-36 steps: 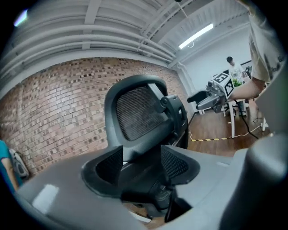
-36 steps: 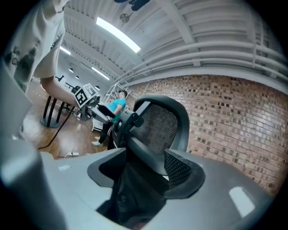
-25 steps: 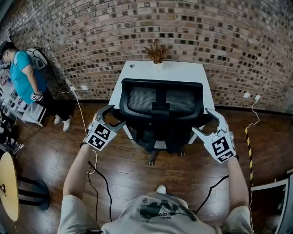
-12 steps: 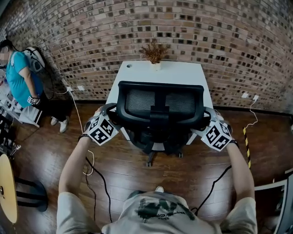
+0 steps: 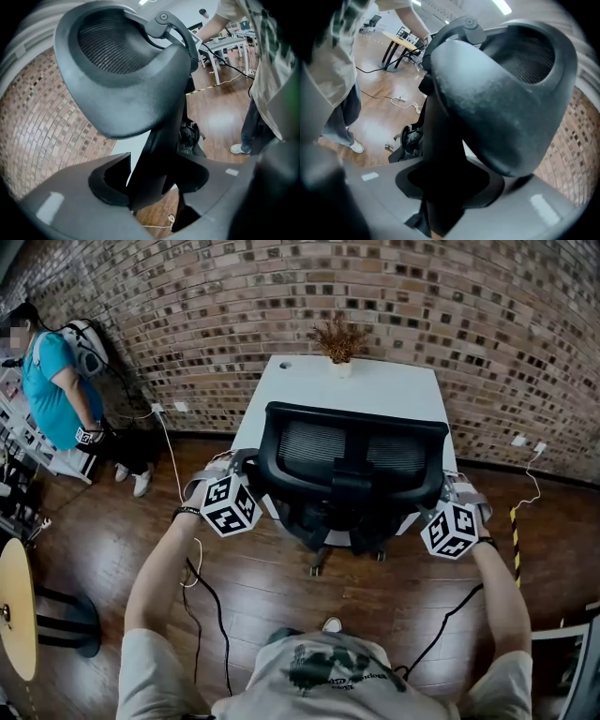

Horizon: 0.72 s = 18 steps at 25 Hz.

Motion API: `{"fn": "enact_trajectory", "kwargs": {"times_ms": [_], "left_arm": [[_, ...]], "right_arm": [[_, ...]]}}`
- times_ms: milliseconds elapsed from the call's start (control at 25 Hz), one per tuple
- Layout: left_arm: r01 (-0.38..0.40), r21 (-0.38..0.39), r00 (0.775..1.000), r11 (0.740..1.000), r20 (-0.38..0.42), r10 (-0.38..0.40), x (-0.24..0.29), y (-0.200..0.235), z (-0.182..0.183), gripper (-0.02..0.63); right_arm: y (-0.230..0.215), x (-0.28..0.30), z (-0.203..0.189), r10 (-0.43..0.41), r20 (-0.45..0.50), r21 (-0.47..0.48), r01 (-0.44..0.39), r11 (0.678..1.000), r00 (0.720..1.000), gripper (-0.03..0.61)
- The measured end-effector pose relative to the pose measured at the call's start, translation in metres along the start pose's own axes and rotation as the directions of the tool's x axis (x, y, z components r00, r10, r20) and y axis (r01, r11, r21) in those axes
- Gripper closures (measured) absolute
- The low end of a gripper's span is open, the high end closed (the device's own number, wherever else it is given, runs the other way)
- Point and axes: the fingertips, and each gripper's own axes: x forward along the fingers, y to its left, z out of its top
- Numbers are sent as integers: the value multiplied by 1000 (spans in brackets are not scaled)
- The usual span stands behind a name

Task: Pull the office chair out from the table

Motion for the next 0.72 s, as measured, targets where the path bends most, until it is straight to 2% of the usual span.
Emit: {"fn": "enact_trajectory", "kwargs": {"times_ms": [120,360,560,720], "left_arm": [[-5,17,1000,1000,-20,6,-1,1,-2,350],[3,2,999,1000,-37,-3,-6,-3,-3,348],[0,7,1000,1000,-29,0,-17,-15,1,348],[-4,19,1000,1000,-8,4,-36,-32,2,350]], "right_arm": [[-1,0,1,-9,-8,-2,9,1000,1000,411],[3,-2,0,-2,-41,11,2,1000,999,411],[15,-14,0,22,-73,25,-21,999,997,411],[31,-32,5,9,-80,26,-7,1000,997,412]]}}
